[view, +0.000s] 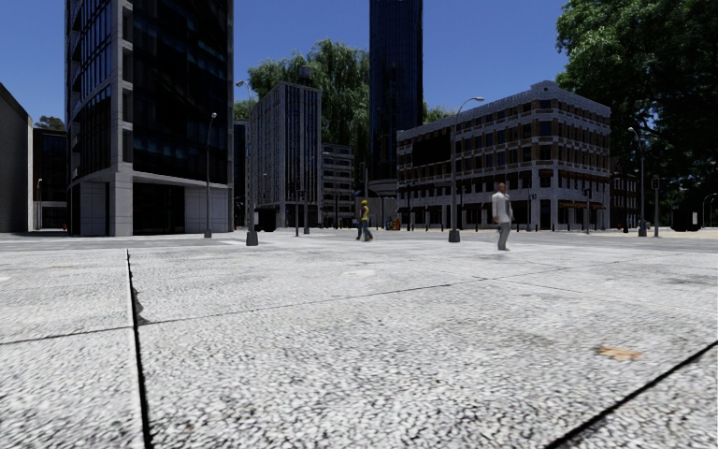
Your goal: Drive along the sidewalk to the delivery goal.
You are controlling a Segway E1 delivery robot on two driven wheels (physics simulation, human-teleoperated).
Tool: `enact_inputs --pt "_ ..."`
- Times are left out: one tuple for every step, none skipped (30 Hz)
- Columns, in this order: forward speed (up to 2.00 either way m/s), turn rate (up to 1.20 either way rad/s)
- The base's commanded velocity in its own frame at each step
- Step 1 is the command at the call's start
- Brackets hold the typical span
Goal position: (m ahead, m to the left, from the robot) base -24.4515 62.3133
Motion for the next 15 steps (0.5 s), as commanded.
enact_inputs --pt "0.0 0.0" --pt "0.0 0.0" --pt "0.0 0.0" --pt "0.0 0.0" --pt "0.0 0.0" --pt "0.18 0.0" --pt "0.55 0.0" --pt "0.73 0.0" --pt "0.79 0.0" --pt "0.79 0.0" --pt "0.84 0.0" --pt "0.85 0.0" --pt "0.86 0.0" --pt "0.86 0.0" --pt "0.86 0.0"
